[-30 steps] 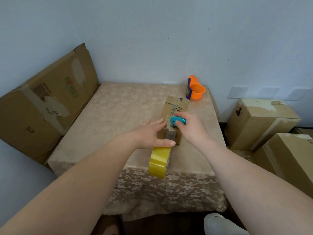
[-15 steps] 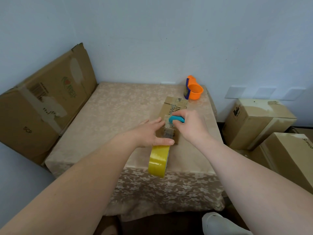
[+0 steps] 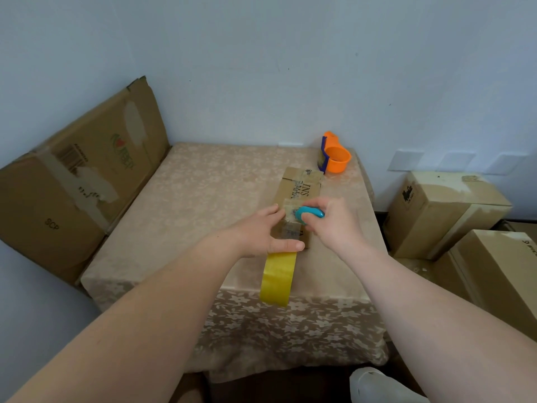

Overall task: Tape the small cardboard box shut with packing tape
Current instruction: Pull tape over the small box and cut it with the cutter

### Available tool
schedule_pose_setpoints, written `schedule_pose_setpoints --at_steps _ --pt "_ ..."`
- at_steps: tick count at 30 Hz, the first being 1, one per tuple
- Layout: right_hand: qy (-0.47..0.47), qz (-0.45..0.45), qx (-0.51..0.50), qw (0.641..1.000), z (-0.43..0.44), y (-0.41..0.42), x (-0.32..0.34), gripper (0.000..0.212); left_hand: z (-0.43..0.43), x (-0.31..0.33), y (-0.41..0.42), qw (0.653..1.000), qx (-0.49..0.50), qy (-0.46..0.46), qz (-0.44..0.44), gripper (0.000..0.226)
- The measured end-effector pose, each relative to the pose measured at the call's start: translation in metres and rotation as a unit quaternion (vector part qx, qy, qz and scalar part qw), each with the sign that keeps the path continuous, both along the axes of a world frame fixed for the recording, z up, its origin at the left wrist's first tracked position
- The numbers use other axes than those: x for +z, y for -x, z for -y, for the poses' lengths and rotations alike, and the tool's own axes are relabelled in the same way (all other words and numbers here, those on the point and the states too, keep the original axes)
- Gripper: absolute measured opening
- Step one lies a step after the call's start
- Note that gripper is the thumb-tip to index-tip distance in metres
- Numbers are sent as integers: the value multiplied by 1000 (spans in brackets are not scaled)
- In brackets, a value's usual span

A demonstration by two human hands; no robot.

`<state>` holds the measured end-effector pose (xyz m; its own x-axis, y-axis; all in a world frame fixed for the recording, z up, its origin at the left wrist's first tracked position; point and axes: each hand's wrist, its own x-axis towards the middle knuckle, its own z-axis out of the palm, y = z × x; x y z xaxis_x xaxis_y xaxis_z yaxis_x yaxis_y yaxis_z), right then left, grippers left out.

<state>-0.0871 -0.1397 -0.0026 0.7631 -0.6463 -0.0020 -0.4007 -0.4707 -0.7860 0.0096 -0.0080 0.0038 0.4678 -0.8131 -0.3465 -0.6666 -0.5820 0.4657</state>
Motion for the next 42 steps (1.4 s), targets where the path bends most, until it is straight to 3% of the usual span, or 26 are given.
schedule_pose_setpoints --at_steps 9,14,21,27,37,42 --pt "-97 7 48 994 1 -2 12 23 1 -5 -4 1000 2 -2 4 101" --pt "-116 -22 93 989 -1 -3 17 36 1 -8 -7 1000 2 -14 19 102" --pt "-29 -66 114 991 -1 1 16 32 1 -5 -4 999 -2 -15 43 98" --pt "103 -86 120 984 -1 -4 10 24 1 -8 -6 999 5 -9 40 101" --pt "154 -80 122 977 -5 -7 6 21 -4 -6 -2 998 33 29 53 91" --pt "160 -75 123 976 -4 -7 4 18 -3 -4 -2 997 -7 51 66 91"
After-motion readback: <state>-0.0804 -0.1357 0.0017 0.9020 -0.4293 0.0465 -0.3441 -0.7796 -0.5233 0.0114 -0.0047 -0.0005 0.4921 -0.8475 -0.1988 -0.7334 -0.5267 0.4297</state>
